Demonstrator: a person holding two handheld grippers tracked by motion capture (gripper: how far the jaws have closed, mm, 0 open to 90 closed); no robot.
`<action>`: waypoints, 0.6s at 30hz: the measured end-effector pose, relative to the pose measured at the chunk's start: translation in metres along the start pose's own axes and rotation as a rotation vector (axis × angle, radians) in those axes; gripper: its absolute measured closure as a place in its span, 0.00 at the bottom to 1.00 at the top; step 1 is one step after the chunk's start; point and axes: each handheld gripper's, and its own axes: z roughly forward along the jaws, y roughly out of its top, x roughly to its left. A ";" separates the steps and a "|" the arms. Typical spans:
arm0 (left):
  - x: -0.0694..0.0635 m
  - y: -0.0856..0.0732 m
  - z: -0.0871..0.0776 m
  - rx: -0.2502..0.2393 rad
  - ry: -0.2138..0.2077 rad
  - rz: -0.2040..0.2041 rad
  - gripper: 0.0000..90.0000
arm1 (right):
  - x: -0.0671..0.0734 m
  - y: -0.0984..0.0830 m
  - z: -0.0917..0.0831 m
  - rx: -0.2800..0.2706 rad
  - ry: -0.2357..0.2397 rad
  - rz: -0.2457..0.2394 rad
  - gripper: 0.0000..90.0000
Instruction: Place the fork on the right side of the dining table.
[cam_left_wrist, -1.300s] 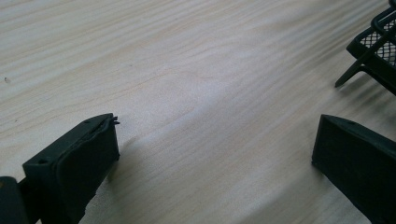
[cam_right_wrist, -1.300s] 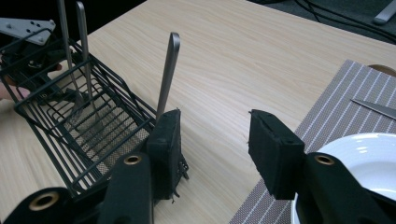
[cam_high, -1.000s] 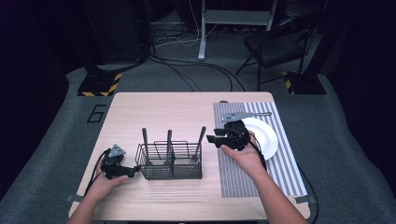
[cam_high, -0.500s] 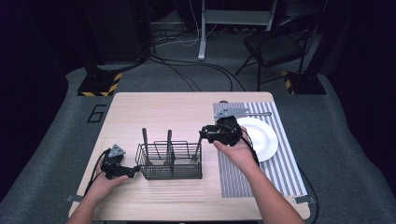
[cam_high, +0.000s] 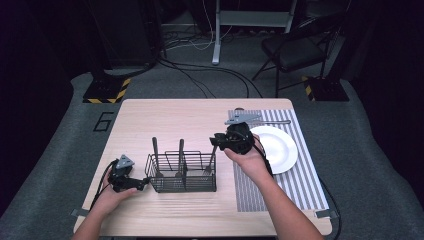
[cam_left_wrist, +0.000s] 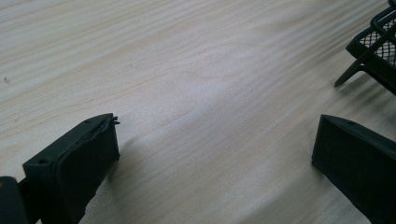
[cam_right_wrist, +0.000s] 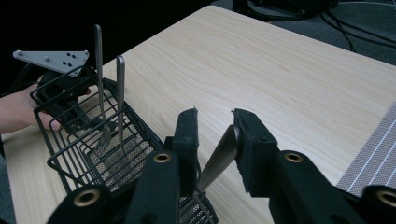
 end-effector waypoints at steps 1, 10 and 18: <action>0.000 0.000 0.000 0.000 0.000 0.000 0.00 | 0.000 0.000 0.000 0.000 0.000 -0.002 0.81; 0.000 0.000 0.000 -0.002 -0.001 0.000 0.00 | 0.009 0.004 -0.003 -0.007 0.021 -0.027 0.92; 0.000 0.000 0.000 -0.001 0.000 0.000 0.00 | 0.019 0.007 -0.005 -0.003 0.086 -0.044 0.96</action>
